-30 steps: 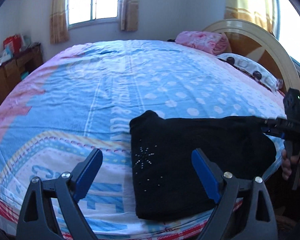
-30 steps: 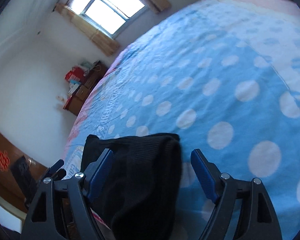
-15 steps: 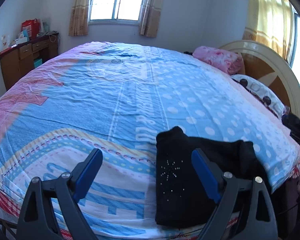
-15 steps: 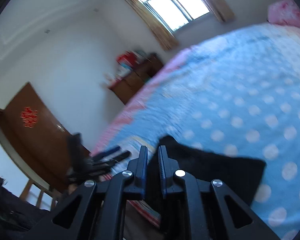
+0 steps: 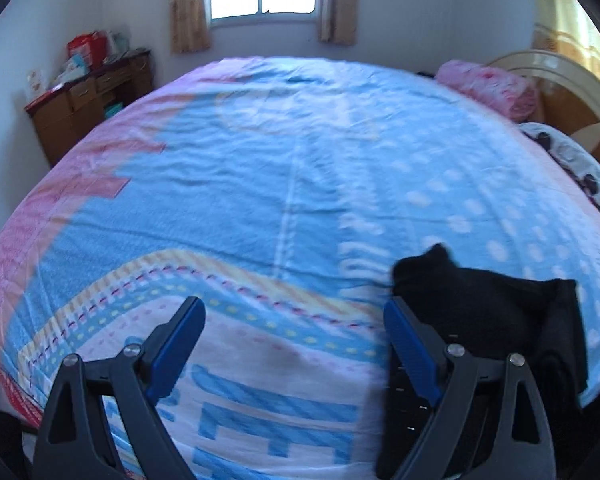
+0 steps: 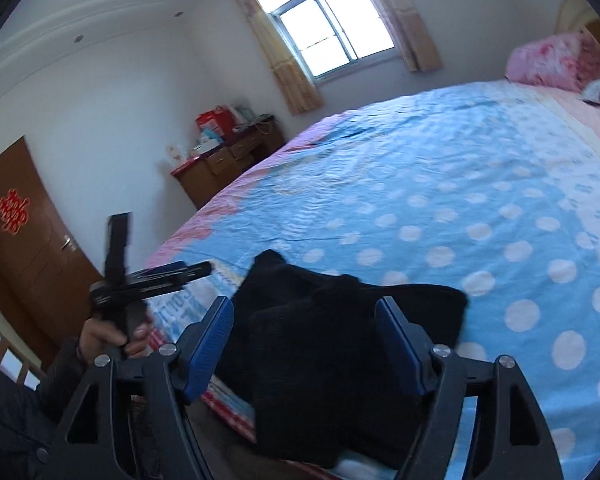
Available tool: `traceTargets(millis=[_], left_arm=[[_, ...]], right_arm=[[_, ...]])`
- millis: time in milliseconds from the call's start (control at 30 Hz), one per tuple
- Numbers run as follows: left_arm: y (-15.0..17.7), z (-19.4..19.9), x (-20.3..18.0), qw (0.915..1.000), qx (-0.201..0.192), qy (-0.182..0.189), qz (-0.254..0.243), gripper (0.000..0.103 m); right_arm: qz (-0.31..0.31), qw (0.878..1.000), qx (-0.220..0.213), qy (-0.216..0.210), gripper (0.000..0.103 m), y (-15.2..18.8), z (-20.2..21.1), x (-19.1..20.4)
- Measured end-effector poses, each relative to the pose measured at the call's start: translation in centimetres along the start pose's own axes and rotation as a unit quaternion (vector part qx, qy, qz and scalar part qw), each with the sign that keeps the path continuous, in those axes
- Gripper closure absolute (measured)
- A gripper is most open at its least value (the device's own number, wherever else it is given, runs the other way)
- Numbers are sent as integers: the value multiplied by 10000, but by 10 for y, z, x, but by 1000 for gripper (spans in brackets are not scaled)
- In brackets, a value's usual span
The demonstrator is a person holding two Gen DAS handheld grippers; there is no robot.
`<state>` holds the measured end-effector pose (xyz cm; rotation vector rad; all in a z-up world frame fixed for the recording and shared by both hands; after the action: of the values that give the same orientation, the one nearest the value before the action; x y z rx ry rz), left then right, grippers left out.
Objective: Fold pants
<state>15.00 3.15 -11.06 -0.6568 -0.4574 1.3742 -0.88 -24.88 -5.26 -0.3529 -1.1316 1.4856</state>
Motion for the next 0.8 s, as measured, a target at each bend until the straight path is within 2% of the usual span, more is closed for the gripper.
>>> traceTargets(millis=[100, 167, 367, 467, 500, 533, 600, 667, 700, 733, 800], left_arm=[[4, -3, 7, 9990, 93, 288, 314, 10], [5, 1, 5, 9986, 36, 395, 352, 10], [9, 9, -3, 9985, -48, 476, 250, 10], [11, 8, -1, 9982, -12, 524, 283, 10], [12, 8, 1, 9982, -13, 523, 283, 10], [12, 9, 2, 9983, -24, 517, 285, 10], [11, 9, 6, 9982, -36, 499, 340, 10], [10, 7, 10, 9974, -13, 540, 467, 10], [10, 7, 12, 9968, 11, 588, 544, 10], [10, 6, 12, 9963, 33, 630, 590, 10], [11, 5, 11, 9956, 83, 683, 640, 10]], right_arm=[[448, 9984, 336, 89, 28, 7, -20, 27], [1081, 9909, 540, 596, 28, 18, -35, 44], [2253, 9538, 993, 1721, 28, 47, -80, 72], [2701, 9252, 1137, 2410, 28, 60, -92, 64], [2665, 9230, 1108, 2547, 28, 60, -90, 58], [2461, 9307, 1054, 2492, 28, 57, -84, 49], [1656, 9578, 925, 2162, 28, 46, -66, 25], [393, 9830, 693, 1654, 28, 34, -44, -14], [-299, 9891, 561, 1330, 28, 33, -34, -36], [-852, 9900, 464, 1025, 28, 33, -28, -52], [-1788, 9825, 275, 449, 34, 39, -18, -81]])
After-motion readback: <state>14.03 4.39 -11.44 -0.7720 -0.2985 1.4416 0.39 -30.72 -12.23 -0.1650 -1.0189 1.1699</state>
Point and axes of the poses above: each gripper's, at about its wrist camera, not at the fingertips, and z roughly against the way its jaws point, x to its left, y to its underside, the point moved 5 cm from there along -z, roughly the way its jaws point, and after that the axes turned 3 degrees about z, right-handed, at the moved point
